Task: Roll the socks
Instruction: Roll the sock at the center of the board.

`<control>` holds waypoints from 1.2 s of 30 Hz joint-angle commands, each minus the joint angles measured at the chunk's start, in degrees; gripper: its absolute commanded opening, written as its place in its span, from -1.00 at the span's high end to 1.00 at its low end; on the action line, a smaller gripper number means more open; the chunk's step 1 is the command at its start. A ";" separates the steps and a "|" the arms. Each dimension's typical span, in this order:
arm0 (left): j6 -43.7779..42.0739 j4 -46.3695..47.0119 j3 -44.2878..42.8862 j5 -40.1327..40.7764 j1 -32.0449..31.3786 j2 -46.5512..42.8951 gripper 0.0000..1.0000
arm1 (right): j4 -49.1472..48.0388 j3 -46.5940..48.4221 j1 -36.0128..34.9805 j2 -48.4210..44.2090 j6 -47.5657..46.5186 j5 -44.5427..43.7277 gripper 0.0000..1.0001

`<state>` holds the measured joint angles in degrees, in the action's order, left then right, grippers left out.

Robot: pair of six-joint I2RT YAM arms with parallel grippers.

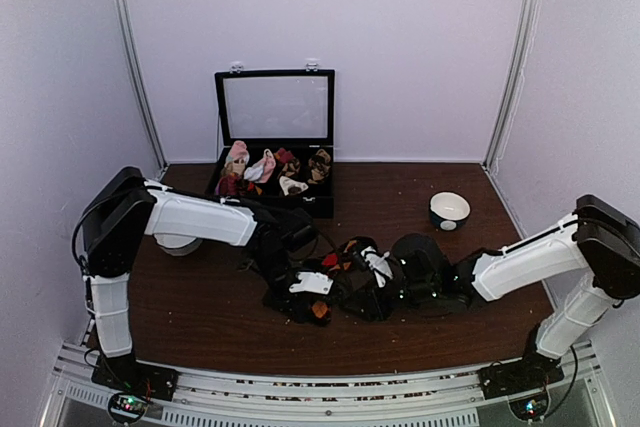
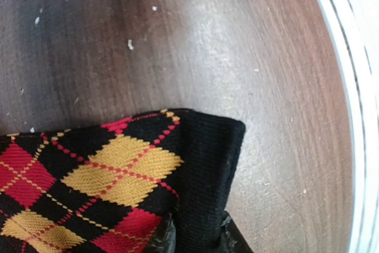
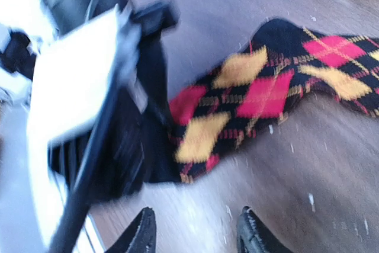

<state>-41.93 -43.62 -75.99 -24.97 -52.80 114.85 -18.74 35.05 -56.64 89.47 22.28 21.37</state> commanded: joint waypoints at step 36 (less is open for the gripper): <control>2.38 -24.39 -21.62 -18.18 6.96 17.72 0.52 | -2.08 5.83 -28.28 5.18 -38.29 -46.24 -0.18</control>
<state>-39.68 -66.87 -96.88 -42.37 -46.22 131.90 -14.37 36.64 -88.07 90.76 -10.28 -31.86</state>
